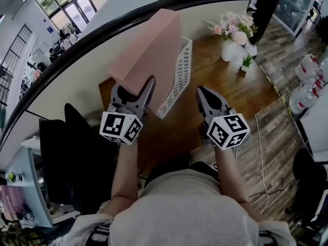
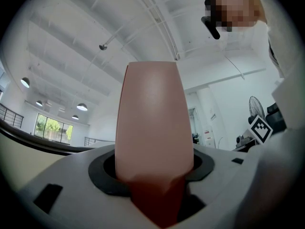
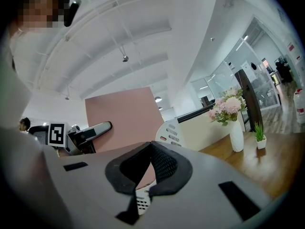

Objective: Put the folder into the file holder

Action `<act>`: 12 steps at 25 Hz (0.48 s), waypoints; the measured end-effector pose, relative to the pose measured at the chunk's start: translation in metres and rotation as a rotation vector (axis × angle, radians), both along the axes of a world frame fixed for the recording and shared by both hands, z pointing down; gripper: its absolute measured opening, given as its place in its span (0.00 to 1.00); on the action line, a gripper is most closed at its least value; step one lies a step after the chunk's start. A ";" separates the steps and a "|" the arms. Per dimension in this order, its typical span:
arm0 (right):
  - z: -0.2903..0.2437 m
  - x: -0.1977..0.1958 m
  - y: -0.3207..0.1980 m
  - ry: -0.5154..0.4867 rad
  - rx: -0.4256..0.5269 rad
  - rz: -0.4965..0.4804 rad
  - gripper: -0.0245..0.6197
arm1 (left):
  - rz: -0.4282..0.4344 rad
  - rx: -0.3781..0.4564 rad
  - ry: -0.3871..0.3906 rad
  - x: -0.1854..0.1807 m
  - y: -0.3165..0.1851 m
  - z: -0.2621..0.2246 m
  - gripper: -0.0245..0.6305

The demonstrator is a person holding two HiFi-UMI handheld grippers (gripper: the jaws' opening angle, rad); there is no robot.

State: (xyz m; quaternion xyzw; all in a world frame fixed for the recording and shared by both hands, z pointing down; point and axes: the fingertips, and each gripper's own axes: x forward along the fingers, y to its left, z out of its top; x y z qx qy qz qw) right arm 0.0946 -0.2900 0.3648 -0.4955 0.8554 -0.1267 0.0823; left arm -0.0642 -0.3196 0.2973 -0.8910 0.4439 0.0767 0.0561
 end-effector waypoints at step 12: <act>0.009 -0.002 -0.004 -0.002 -0.016 0.002 0.05 | 0.026 0.027 0.025 0.001 -0.007 -0.005 0.49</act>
